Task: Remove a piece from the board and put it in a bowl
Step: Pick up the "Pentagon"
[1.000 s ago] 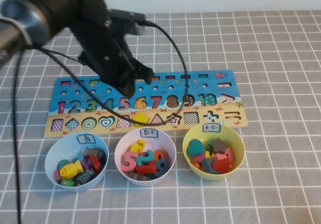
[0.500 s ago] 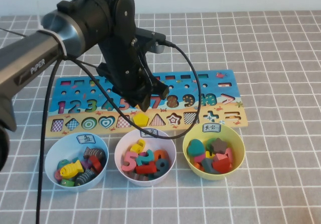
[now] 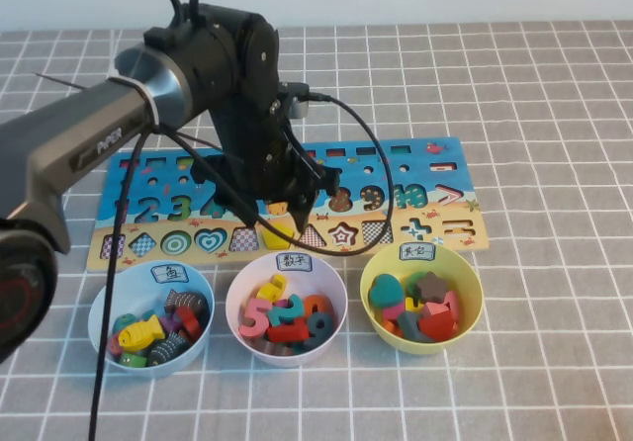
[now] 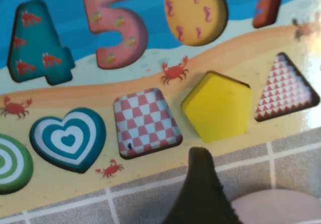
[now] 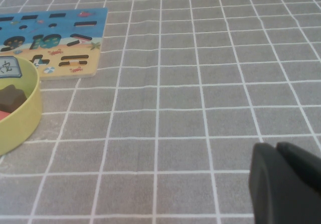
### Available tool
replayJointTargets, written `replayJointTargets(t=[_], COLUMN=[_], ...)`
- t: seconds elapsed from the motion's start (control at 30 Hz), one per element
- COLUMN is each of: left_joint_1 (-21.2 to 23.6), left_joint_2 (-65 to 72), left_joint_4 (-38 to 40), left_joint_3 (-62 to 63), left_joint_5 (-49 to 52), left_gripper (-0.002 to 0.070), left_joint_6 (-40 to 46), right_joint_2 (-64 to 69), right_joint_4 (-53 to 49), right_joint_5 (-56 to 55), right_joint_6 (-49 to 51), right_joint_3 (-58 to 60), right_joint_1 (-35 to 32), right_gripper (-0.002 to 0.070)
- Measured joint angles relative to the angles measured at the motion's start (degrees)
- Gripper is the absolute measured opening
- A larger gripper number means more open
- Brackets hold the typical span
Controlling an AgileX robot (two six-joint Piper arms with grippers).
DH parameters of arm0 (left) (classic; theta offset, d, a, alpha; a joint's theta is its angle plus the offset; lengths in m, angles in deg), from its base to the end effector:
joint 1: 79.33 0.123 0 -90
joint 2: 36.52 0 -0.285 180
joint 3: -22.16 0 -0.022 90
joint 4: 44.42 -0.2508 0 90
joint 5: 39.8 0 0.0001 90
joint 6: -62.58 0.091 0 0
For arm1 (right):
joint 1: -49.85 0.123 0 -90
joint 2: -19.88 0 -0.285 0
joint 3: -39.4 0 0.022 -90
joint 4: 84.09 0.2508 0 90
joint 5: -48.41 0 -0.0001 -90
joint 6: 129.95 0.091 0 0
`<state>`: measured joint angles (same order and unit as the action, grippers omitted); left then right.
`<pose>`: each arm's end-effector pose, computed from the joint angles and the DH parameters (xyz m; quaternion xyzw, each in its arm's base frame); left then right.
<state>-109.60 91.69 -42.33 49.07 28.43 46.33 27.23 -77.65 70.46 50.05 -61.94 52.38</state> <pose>0.3810 -0.2260 0.2299 0.1164 0.9889 -0.0521 0.0769 0.0523 0.0062 0.1708 0.0119 0.8085 0.0606 0.5852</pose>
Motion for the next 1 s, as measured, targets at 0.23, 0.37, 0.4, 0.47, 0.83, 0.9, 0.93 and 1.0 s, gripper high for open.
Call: replayJointTargets(t=[0.23,0.37,0.4,0.47,0.83,0.9,0.93,1.0], left_joint_1=[0.0,0.0,0.0,0.0,-0.2,-0.4,-0.5,-0.8], left_joint_2=[2.2,3.4,3.7,4.1,4.4,4.4,4.4,4.5], left_joint_4=[-0.5,-0.6,-0.6,-0.6,-0.7,-0.9,-1.5,-2.1], left_joint_3=[0.1,0.1,0.1,0.1,0.1,0.1,0.1,0.1], left_joint_5=[-0.6,-0.8,-0.8,-0.8,-2.7,-2.8,-2.8,-2.8], left_gripper=[0.0440,0.0440,0.0440,0.0440,0.0434,0.0426,0.0422,0.0419], left_joint_6=[-0.4,-0.5,-0.5,-0.5,-0.7,-0.7,-0.7,-0.7], right_joint_2=[0.0,0.0,0.0,0.0,0.0,0.0,0.0,0.0], right_joint_4=[0.0,0.0,0.0,0.0,0.0,0.0,0.0,0.0], right_joint_5=[0.0,0.0,0.0,0.0,0.0,0.0,0.0,0.0], right_joint_6=[0.0,0.0,0.0,0.0,0.0,0.0,0.0,0.0], right_joint_3=[0.0,0.0,0.0,0.0,0.0,0.0,0.0,0.0], right_joint_1=[0.0,0.0,0.0,0.0,0.0,0.0,0.0,0.0], right_gripper=[-0.0017,-0.0017,-0.0017,-0.0017,-0.0017,-0.0017,-0.0017,-0.0017])
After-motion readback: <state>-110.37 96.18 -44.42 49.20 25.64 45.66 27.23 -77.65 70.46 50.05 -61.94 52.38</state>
